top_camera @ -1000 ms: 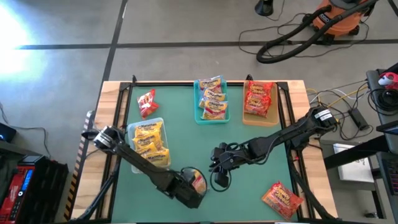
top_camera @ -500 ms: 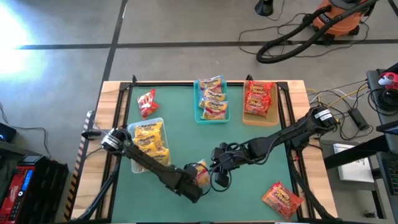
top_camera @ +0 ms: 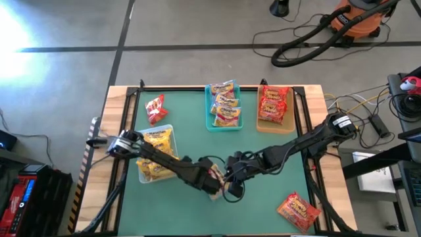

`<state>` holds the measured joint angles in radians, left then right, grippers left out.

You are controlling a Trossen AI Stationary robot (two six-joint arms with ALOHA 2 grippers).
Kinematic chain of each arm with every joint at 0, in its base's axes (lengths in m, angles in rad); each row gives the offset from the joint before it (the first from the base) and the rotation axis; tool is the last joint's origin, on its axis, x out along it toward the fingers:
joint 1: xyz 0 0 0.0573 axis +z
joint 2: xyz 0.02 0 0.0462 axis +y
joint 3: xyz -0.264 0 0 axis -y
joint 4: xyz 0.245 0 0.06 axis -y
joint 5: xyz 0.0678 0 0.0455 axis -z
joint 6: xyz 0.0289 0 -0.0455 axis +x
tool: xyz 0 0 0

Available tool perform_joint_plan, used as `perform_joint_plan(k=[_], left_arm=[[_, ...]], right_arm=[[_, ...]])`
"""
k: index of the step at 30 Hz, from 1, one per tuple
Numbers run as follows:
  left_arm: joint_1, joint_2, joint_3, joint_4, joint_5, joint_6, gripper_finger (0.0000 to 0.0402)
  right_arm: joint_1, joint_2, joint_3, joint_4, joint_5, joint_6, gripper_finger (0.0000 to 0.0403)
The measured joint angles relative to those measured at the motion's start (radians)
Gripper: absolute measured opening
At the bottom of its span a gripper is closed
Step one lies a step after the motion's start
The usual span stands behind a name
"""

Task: Sort Maruchan noodles
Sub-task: Put the blue noodle pack into the blue bin

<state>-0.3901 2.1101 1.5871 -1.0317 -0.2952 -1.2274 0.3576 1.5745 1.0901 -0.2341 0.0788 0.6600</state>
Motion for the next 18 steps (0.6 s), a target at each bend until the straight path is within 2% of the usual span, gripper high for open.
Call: perform_joint_plan(k=[5,9,15,18], left_arm=[[-0.045,-0.034,0.019,0.016,0.043,0.007,0.0076],[-0.094,-0.078,0.022,0.098,0.041,0.006,0.0076],[-0.151,-0.071,0.017,0.300,-0.021,-0.009,0.0076],[-0.153,-0.045,0.010,0.310,-0.081,-0.055,0.0076]], right_arm=[[0.002,0.000,-0.019,-0.044,0.000,0.036,0.0079],[0.005,0.000,-0.032,-0.098,0.000,0.038,0.0079],[0.009,0.000,-0.074,-0.097,0.020,0.012,0.0079],[0.009,0.000,-0.105,-0.099,0.035,0.003,0.0079]])
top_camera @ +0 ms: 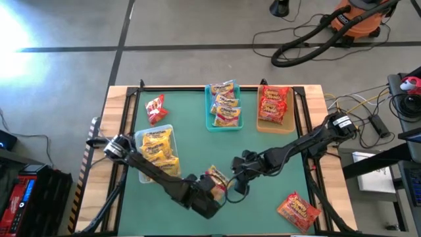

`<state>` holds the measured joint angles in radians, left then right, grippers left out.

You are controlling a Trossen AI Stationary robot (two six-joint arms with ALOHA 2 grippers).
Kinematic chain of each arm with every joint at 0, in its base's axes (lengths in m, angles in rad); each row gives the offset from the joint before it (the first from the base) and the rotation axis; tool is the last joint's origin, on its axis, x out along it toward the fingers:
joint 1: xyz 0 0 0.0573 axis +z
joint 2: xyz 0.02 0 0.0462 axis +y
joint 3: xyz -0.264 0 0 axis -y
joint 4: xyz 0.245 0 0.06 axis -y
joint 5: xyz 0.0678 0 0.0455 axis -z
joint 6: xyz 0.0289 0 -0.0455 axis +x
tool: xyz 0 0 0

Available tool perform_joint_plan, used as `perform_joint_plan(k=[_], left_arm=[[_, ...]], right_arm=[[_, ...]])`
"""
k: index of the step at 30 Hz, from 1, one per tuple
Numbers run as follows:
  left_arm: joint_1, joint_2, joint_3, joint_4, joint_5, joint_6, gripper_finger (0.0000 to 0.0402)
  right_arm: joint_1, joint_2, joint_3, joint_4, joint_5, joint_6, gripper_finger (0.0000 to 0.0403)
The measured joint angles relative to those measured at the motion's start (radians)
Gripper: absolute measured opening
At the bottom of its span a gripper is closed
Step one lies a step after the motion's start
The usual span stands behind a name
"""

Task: Sort Maruchan noodles
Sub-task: Put the blue noodle pack into the blue bin

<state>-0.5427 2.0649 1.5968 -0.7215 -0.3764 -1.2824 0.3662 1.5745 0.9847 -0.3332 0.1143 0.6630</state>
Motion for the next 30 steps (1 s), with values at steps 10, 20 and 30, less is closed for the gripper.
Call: perform_joint_plan(k=[10,20,30], left_arm=[[0.015,0.024,-0.036,-0.014,-0.121,-0.168,0.0076],[-0.034,0.019,-0.082,0.007,-0.081,-0.179,0.0076],[0.007,0.015,-0.230,0.258,-0.086,-0.139,0.0076]], right_arm=[[-0.005,-0.003,-0.068,-0.012,-0.010,-0.028,0.0079],[-0.031,-0.063,-0.069,-0.035,-0.009,-0.093,0.0079],[-0.073,-0.138,-0.069,-0.019,-0.008,-0.080,0.0079]])
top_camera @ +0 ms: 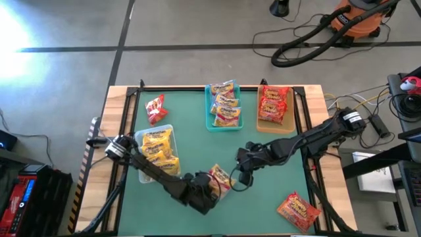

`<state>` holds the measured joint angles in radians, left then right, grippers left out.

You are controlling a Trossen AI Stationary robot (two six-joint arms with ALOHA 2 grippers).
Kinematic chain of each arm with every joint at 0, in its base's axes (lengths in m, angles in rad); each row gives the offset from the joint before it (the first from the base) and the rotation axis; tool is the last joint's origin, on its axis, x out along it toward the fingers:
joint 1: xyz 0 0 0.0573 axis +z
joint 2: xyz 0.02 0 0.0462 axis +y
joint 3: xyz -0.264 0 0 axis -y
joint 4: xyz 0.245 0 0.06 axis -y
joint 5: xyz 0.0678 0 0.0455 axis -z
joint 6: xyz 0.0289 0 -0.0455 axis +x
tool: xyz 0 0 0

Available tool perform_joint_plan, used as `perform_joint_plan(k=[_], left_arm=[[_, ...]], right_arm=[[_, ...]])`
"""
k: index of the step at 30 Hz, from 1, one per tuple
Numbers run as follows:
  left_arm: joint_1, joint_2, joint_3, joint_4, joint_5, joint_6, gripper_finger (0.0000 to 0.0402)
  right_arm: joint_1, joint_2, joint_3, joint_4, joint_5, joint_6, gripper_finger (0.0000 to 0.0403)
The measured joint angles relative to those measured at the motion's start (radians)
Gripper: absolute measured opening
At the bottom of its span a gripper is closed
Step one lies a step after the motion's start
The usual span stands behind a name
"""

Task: Sort Maruchan noodles
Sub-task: Put the blue noodle pack into the blue bin

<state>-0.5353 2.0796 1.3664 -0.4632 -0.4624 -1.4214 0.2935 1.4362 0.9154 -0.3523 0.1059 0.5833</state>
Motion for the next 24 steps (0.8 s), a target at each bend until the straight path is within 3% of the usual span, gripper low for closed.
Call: perform_joint_plan(k=[4,9,15,24], left_arm=[[0.017,-0.006,-0.043,0.039,0.008,0.014,0.0076],[0.040,-0.026,-0.115,0.100,0.024,0.046,0.0076],[0.059,-0.059,-0.199,0.186,0.037,0.083,0.0076],[0.046,-0.144,-0.206,0.123,0.011,0.302,0.0076]], right_arm=[[0.000,-0.002,0.000,0.043,0.007,0.031,0.0079],[0.000,0.007,0.000,0.140,0.107,0.125,0.0079],[-0.017,0.007,0.002,0.153,0.156,0.113,0.0079],[-0.075,0.006,0.001,0.113,0.156,0.113,0.0079]])
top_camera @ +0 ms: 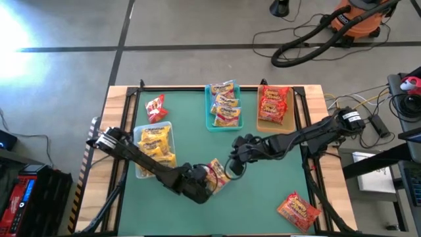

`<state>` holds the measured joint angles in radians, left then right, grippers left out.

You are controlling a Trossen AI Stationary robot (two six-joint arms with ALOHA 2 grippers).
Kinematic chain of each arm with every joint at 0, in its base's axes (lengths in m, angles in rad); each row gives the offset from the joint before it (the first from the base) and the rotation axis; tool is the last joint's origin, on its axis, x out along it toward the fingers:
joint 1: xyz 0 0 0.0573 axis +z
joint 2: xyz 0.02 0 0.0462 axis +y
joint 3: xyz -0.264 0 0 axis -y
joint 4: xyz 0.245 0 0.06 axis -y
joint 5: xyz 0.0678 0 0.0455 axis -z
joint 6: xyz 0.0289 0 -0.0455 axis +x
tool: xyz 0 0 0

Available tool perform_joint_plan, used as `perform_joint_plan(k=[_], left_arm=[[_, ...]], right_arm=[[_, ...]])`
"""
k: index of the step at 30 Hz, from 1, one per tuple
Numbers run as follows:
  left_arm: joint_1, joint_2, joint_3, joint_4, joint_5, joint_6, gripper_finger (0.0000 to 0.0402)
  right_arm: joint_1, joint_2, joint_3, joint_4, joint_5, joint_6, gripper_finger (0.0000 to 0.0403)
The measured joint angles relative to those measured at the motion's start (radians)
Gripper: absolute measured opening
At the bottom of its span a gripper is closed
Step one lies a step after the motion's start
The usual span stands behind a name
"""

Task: Sort Maruchan noodles
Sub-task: Put the blue noodle pack into the blue bin

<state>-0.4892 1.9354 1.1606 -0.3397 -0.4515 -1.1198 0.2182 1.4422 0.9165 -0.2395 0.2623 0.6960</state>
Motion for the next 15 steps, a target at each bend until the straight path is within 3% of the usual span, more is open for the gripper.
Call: perform_joint_plan(k=[9,15], left_arm=[[0.003,-0.016,0.032,0.029,-0.008,0.073,0.0076],[0.008,0.000,0.070,0.035,-0.068,0.075,0.0076]], right_arm=[[-0.046,0.000,0.000,-0.069,-0.004,-0.027,0.0079],[-0.079,0.000,0.000,-0.070,-0.042,-0.051,0.0079]])
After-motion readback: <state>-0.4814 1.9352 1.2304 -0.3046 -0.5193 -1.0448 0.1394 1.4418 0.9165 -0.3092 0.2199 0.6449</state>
